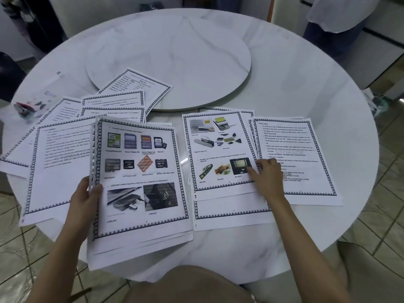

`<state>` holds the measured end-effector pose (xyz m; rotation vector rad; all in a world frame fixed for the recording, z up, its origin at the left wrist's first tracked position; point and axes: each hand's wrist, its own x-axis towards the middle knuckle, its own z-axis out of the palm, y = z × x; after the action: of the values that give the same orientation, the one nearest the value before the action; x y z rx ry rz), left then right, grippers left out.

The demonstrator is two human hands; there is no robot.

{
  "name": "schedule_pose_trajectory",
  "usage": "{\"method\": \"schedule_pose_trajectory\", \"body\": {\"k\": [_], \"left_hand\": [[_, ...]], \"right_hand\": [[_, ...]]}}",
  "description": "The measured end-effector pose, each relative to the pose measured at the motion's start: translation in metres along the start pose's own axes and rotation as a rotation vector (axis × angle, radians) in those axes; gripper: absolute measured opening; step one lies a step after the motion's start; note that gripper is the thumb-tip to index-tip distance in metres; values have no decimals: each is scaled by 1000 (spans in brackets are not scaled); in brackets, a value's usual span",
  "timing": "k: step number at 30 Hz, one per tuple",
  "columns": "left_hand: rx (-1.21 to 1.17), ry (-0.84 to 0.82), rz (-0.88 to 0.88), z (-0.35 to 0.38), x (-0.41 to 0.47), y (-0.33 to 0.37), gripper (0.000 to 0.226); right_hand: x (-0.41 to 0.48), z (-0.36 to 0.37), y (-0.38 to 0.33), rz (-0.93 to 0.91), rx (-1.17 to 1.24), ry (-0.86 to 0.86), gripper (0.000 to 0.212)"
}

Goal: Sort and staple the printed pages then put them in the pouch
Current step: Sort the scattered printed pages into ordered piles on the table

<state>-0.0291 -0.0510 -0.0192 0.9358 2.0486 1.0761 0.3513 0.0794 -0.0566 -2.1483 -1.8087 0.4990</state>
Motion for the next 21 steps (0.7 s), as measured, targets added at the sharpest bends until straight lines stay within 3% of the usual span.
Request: {"method": "schedule_pose_trajectory", "body": {"k": [7, 21], "left_hand": [[-37, 42, -20, -8, -2, 3, 29], [-93, 24, -39, -6, -5, 5, 28]], "right_hand": [[-7, 10, -20, 73, -134, -23, 76], [-3, 6, -32, 100, -114, -68, 72]]}}
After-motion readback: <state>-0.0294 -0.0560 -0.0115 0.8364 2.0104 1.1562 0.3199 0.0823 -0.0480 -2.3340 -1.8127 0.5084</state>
